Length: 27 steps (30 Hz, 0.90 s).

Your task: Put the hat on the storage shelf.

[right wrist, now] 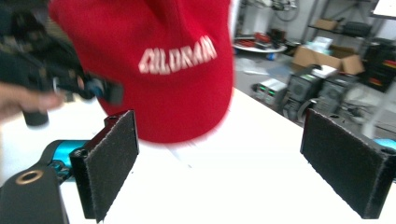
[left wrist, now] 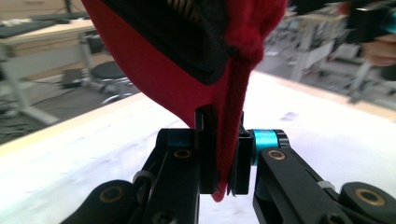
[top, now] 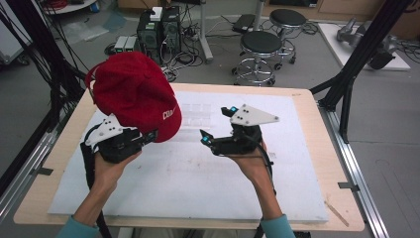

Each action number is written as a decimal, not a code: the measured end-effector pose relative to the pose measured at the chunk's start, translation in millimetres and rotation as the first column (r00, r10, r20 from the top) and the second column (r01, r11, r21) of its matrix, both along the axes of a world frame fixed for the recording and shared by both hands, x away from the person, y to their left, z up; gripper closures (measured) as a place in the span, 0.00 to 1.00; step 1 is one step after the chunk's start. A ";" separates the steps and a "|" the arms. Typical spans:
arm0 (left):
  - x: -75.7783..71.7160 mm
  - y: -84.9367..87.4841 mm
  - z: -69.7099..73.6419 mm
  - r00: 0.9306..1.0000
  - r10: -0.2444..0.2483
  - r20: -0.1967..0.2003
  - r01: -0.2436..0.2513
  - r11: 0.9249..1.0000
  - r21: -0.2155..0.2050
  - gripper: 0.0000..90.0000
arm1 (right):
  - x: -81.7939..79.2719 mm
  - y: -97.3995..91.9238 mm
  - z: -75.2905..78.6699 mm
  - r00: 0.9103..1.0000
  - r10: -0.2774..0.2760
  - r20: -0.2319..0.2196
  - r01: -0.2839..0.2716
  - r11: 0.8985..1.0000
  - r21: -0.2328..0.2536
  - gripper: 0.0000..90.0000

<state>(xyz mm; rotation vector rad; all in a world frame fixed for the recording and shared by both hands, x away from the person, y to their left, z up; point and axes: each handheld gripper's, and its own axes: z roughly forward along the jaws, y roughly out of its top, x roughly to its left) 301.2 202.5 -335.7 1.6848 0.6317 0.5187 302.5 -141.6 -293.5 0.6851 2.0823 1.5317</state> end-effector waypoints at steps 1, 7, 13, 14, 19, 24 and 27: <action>2.5 0.9 1.9 1.000 0.013 0.005 -0.013 1.000 0.016 0.94 | -1.7 -5.1 -2.6 1.000 -0.013 0.000 0.013 1.000 0.000 0.12; 18.2 3.2 7.7 0.996 0.081 0.028 -0.084 0.992 0.094 0.94 | -15.1 -33.3 -23.3 0.996 -0.086 -0.002 0.086 0.996 -0.005 0.12; 36.0 2.3 5.5 0.991 0.131 0.038 -0.135 0.981 0.141 0.94 | -27.5 -59.8 -47.9 0.990 -0.139 -0.037 0.141 0.989 0.037 0.12; 39.5 2.3 4.0 0.990 0.133 0.037 -0.137 0.979 0.152 0.94 | -29.5 -63.4 -52.4 0.989 -0.148 -0.032 0.149 0.988 0.039 0.12; 53.4 -0.6 -4.7 0.987 0.161 0.021 -0.162 0.970 0.183 0.94 | -39.2 -79.7 -77.1 0.983 -0.180 -0.042 0.183 0.980 0.082 0.12; 64.4 -6.1 -8.0 0.985 0.170 0.016 -0.170 0.964 0.202 0.94 | -47.5 -90.0 -98.7 0.984 -0.178 -0.018 0.179 0.976 0.126 0.12; 70.5 -9.8 -9.1 0.984 0.179 0.014 -0.178 0.962 0.209 0.94 | -50.0 -91.5 -110.7 0.983 -0.183 -0.008 0.182 0.974 0.138 0.12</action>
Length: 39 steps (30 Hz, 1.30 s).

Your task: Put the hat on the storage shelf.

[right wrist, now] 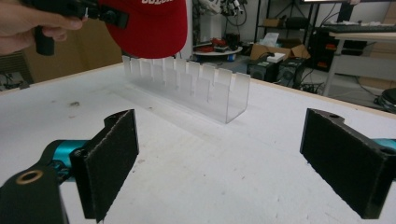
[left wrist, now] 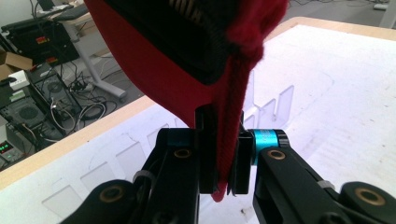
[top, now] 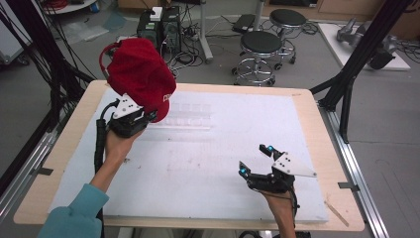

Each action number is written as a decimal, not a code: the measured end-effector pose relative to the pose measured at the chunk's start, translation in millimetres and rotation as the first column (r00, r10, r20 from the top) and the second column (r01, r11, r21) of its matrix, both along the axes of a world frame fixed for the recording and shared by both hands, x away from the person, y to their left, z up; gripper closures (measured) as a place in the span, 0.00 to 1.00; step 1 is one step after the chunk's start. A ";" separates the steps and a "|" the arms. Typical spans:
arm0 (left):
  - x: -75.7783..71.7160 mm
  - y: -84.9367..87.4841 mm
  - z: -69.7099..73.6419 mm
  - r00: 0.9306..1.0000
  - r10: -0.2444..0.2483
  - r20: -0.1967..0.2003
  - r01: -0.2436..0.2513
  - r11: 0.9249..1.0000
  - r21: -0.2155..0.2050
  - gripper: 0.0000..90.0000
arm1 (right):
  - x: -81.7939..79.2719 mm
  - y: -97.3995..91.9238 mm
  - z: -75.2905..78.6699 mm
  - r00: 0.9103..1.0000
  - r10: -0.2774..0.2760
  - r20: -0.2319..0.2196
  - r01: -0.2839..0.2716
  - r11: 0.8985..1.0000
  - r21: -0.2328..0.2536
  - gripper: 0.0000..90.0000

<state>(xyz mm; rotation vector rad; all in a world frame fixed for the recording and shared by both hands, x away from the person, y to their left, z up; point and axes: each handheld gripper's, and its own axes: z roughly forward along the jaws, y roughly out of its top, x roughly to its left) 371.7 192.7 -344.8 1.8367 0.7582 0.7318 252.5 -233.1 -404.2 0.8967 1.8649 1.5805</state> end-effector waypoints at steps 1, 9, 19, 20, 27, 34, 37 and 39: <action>1.1 -0.9 -0.2 1.000 0.002 -0.002 -0.002 1.000 0.001 0.94 | -1.3 -0.2 -4.6 1.000 -0.005 0.010 0.005 1.000 0.006 0.12; 9.7 -4.9 -3.6 1.000 0.028 -0.012 -0.028 0.999 0.037 0.94 | -1.0 0.8 -10.4 0.998 -0.054 -0.026 0.053 0.998 -0.033 0.12; 16.1 -9.5 -9.9 0.998 0.049 -0.027 -0.048 0.998 0.044 0.94 | -12.5 -18.2 -25.4 0.993 -0.111 0.028 0.110 0.993 0.037 0.12; 16.4 -9.9 -10.3 0.998 0.048 -0.028 -0.047 0.998 0.045 0.94 | -13.1 -19.1 -27.8 0.993 -0.115 0.039 0.113 0.993 0.040 0.12; 19.9 -15.7 -11.7 0.998 0.065 -0.025 -0.064 0.997 0.050 0.94 | -17.3 -23.6 -43.2 0.986 -0.151 0.078 0.146 0.987 0.065 0.12; 20.6 -23.6 -12.4 0.997 0.073 -0.017 -0.072 0.995 0.072 0.94 | -14.4 -22.6 -48.0 0.984 -0.160 0.077 0.155 0.986 0.064 0.12; 19.8 -22.8 -11.6 0.997 0.077 -0.022 -0.075 0.995 0.068 0.94 | -14.6 -22.8 -48.2 0.983 -0.167 0.079 0.161 0.984 0.070 0.12; 19.9 -22.0 -11.4 0.996 0.082 -0.029 -0.080 0.995 0.060 0.94 | -14.4 -22.7 -48.2 0.983 -0.167 0.080 0.162 0.984 0.071 0.12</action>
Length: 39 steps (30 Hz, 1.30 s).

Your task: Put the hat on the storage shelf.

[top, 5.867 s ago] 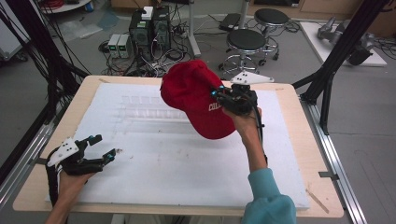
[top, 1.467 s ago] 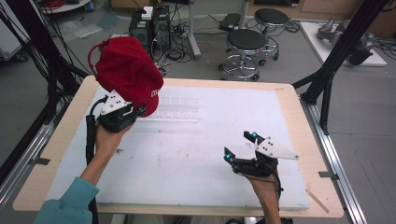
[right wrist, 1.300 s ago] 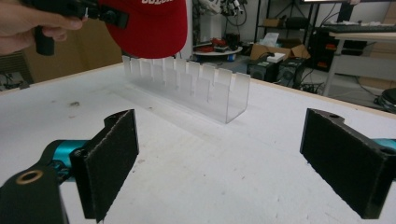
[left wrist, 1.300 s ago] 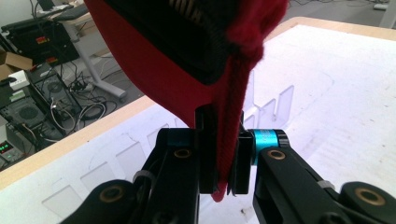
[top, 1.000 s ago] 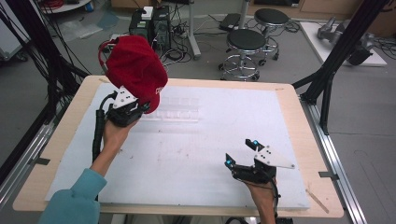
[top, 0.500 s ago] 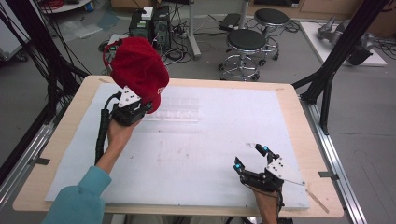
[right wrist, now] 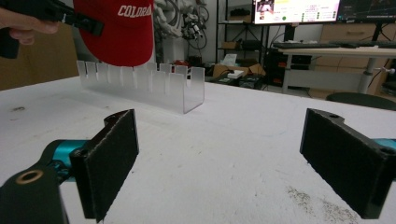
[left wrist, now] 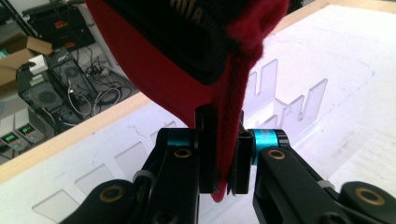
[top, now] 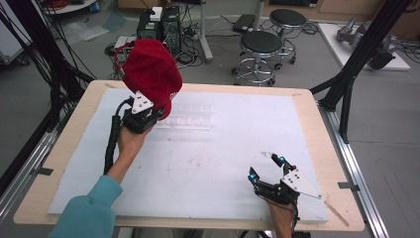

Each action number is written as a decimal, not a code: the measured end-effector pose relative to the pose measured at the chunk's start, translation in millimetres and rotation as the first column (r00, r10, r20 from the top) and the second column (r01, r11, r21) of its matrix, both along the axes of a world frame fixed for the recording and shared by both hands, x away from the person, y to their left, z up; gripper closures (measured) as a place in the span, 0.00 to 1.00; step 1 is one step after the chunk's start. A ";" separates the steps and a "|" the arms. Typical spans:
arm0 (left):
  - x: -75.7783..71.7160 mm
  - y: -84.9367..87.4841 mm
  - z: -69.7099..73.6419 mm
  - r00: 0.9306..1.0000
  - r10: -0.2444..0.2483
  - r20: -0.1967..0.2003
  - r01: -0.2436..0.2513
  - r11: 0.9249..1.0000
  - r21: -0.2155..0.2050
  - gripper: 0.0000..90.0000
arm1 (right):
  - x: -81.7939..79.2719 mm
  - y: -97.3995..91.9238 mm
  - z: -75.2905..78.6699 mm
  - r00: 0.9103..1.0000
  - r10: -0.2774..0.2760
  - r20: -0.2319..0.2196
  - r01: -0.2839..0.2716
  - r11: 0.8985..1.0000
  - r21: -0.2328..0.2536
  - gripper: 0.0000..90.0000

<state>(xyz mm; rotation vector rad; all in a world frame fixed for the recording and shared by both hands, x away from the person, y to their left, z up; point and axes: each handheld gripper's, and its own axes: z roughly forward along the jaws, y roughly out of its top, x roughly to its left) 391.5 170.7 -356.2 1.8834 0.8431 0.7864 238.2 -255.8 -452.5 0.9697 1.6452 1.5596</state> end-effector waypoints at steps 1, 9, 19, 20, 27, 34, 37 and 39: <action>0.0 -0.2 -0.1 1.000 0.000 0.001 0.000 1.000 0.002 0.94 | 0.0 -0.1 0.0 1.000 -0.001 0.003 0.001 1.000 -0.003 0.12; -1.2 -2.8 -0.9 1.000 0.006 0.017 -0.006 1.000 0.018 0.94 | 0.3 -0.1 -0.2 1.000 -0.006 0.014 0.006 1.000 -0.010 0.12; 1.2 -8.4 -11.4 0.999 0.042 -0.018 -0.042 0.999 0.016 0.94 | 1.3 -0.5 -0.5 1.000 -0.017 0.019 0.017 1.000 -0.003 0.12; 1.6 -8.5 -14.1 0.999 0.043 -0.010 -0.043 0.999 0.005 0.94 | 1.3 -0.6 -0.6 1.000 -0.016 0.022 0.016 1.000 -0.004 0.12; 3.4 -7.1 -30.6 0.999 0.037 -0.026 -0.037 0.999 -0.003 0.94 | 1.1 -1.0 -0.9 1.000 -0.014 0.020 0.014 1.000 0.004 0.12; -1.4 -6.2 -40.2 1.000 0.025 0.019 -0.024 1.000 -0.006 0.94 | 0.7 -1.3 -1.2 1.000 -0.015 0.023 0.015 1.000 0.006 0.12; -2.4 -4.0 -42.2 1.000 0.026 0.012 -0.026 0.999 -0.024 0.93 | 1.2 -2.1 -1.5 0.999 -0.015 0.029 0.014 1.000 0.008 0.12; -2.1 -1.8 -42.5 1.000 0.023 -0.002 -0.023 1.000 -0.021 0.91 | 0.5 -2.4 -1.7 1.000 -0.014 0.026 0.013 1.000 0.015 0.12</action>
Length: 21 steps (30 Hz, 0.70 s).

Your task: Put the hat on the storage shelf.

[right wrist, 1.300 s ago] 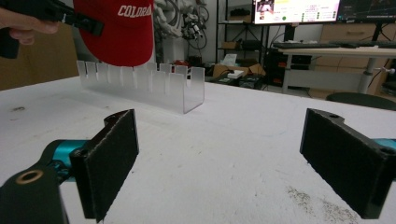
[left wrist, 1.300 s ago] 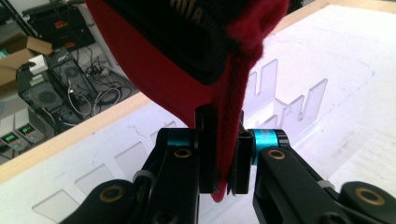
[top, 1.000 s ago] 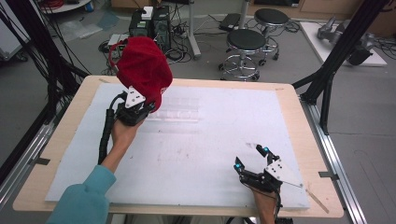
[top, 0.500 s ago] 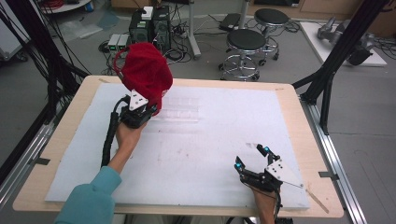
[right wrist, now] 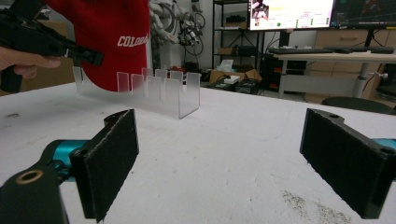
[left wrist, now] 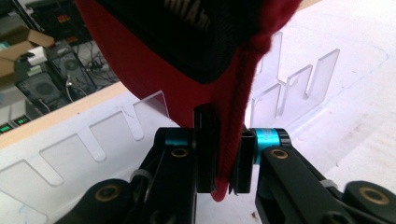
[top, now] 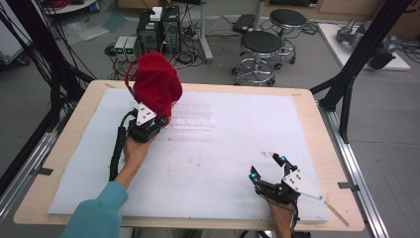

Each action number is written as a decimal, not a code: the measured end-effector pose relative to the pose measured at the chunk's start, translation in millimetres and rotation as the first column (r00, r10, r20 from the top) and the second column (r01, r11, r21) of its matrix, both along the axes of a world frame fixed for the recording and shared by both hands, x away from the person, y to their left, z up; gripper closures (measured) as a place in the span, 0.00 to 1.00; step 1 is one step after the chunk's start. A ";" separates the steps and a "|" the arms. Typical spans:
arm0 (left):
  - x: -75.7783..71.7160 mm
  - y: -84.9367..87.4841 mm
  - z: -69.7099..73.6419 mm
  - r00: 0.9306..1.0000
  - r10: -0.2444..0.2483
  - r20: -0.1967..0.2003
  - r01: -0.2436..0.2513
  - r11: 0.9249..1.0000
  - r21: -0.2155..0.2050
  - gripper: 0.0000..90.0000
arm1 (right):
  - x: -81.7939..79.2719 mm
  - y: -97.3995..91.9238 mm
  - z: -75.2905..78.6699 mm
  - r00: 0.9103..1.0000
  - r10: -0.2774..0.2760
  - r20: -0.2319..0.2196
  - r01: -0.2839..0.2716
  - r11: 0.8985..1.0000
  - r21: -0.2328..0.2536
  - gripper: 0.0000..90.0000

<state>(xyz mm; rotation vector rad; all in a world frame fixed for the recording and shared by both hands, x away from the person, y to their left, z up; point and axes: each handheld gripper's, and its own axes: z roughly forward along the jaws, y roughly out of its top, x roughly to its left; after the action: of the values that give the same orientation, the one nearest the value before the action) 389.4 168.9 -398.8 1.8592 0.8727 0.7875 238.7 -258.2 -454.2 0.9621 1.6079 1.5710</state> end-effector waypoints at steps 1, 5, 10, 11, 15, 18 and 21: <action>0.5 0.8 -0.4 1.000 0.005 -0.006 -0.005 1.000 -0.002 0.88 | -0.1 -0.4 -0.2 1.000 0.000 0.007 0.000 1.000 0.002 0.12; 1.4 6.2 0.2 1.000 0.019 -0.020 -0.020 0.999 -0.039 0.71 | -1.0 -1.1 -0.6 1.000 0.001 0.010 -0.002 1.000 0.014 0.12; 0.1 11.3 2.9 0.999 0.026 -0.029 -0.028 0.996 -0.083 0.37 | -0.7 -1.9 -0.6 1.000 0.005 0.005 -0.005 1.000 0.018 0.12; -0.8 12.6 3.7 0.999 0.022 -0.030 -0.024 0.995 -0.094 0.25 | -0.6 -2.0 -0.7 1.000 0.005 0.007 -0.005 1.000 0.017 0.12; -10.8 22.1 6.1 1.000 -0.020 -0.006 0.019 0.993 -0.116 0.14 | -0.8 -1.7 -0.6 1.000 0.005 0.008 -0.005 1.000 0.016 0.12; -18.5 31.2 5.0 0.999 -0.047 -0.002 0.046 0.993 -0.107 0.14 | -0.6 -1.9 -0.6 1.000 0.005 0.009 -0.005 1.000 0.015 0.12; -28.0 43.6 3.0 0.997 -0.077 0.009 0.077 0.990 -0.116 0.14 | 0.1 -2.1 -0.6 1.000 0.008 0.011 -0.008 1.000 0.013 0.12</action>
<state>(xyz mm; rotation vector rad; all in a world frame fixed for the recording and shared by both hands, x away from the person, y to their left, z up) 361.4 212.5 -395.8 1.7767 0.8212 0.6789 238.8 -260.3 -454.8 0.9535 1.5981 1.5912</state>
